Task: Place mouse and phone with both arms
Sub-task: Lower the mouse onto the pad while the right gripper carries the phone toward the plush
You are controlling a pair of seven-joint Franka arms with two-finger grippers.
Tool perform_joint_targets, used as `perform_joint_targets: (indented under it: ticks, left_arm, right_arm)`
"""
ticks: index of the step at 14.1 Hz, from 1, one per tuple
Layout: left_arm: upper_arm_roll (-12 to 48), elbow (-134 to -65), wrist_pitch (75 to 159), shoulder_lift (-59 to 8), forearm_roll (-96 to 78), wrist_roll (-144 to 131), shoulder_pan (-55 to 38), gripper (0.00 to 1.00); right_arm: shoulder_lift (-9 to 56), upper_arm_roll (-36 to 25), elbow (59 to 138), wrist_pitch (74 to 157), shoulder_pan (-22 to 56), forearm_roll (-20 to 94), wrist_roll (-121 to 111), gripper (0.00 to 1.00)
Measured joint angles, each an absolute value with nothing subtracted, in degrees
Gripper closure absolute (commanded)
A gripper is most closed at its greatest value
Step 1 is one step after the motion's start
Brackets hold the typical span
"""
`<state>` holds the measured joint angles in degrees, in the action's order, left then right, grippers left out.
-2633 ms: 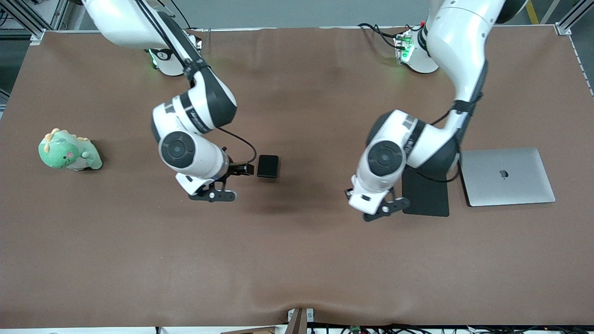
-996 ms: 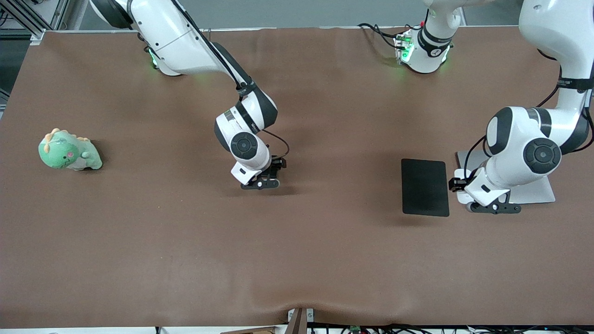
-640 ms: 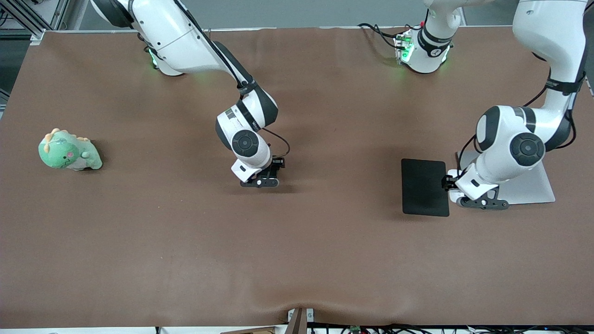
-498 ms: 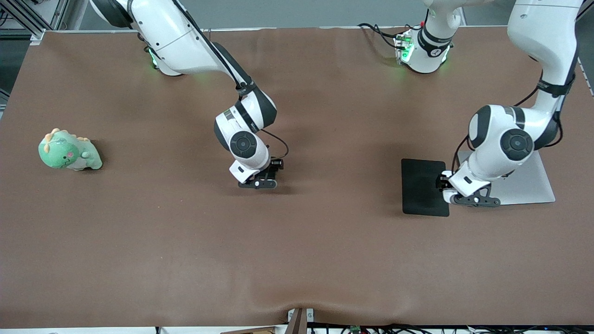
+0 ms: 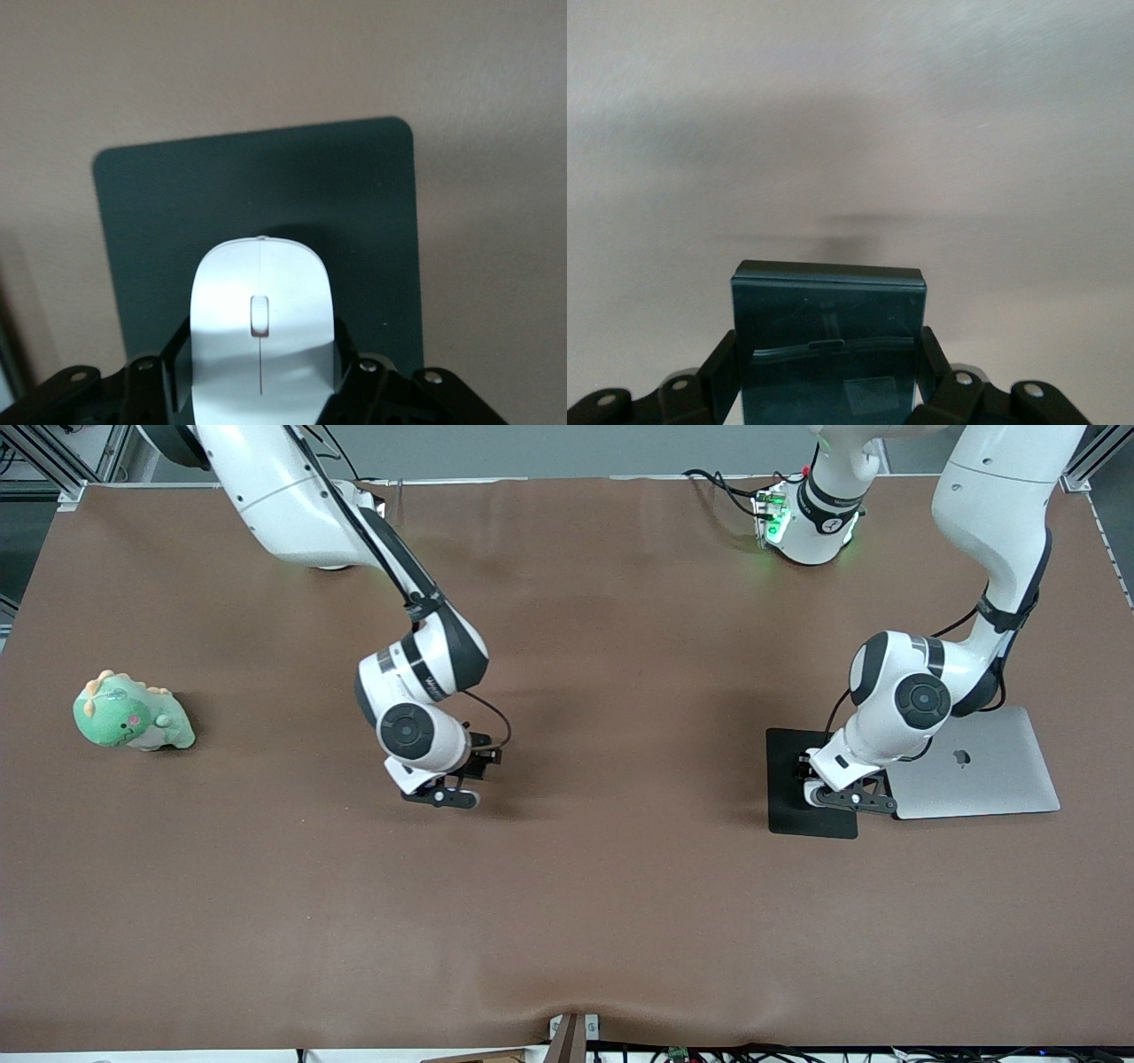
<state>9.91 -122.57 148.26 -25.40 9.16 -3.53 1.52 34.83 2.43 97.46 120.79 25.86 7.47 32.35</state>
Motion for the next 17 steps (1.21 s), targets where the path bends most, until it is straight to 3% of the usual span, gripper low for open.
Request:
perform_joint_targets:
  ticks: [3, 4, 5, 13, 17]
  left_arm:
    - [9.7, -122.6, 148.3, -26.8, 11.2, -3.5, 1.7, 1.0]
    - [9.7, -122.6, 148.4, -27.2, 11.3, -3.5, 1.7, 0.63]
    - [9.7, -122.5, 148.5, -27.4, 11.3, -3.5, 1.7, 0.02]
    - [9.7, -121.4, 148.7, -27.1, 11.4, -3.5, 2.0, 0.0]
    - [9.6, -120.9, 147.3, -23.5, 11.4, -3.7, 2.2, 0.0]
  right_arm:
    - [32.6, 2.3, 100.2, 120.2, 22.5, 7.4, 29.9, 1.0]
    - [31.7, 2.2, 101.5, 120.2, 21.1, 7.4, 27.6, 1.0]
    - [30.8, 2.1, 103.0, 120.3, 19.3, 7.4, 25.0, 1.0]
    - [24.8, 1.7, 112.8, 120.6, 1.2, 7.2, 0.1, 1.0]
    - [23.0, 1.7, 117.7, 123.2, -3.5, 2.4, -2.2, 1.0]
